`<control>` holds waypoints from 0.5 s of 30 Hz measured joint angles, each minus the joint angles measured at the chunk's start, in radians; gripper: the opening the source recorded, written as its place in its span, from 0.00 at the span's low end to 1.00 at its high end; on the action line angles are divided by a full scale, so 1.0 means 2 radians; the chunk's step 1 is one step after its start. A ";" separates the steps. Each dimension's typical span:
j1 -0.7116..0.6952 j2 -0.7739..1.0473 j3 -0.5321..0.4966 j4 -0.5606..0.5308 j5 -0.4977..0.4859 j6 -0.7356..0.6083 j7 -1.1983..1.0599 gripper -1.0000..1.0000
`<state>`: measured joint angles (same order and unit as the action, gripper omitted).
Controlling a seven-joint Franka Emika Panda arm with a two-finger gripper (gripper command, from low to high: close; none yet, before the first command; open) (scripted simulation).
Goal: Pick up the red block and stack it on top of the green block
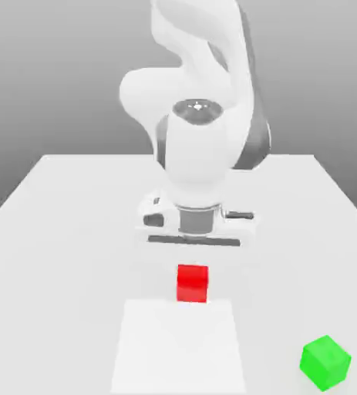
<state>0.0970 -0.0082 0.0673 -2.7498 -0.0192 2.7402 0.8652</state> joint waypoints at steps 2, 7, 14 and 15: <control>0.015 0.018 0.013 0.036 -0.005 -0.018 -0.025 0.00; 0.054 0.066 0.045 0.126 -0.016 -0.062 -0.088 0.00; 0.087 0.163 0.056 0.192 -0.052 -0.033 -0.112 0.00; 0.090 0.174 0.053 0.193 -0.056 -0.023 -0.109 1.00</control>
<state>0.2774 0.3398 0.1726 -2.3633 -0.1322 2.6947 0.6478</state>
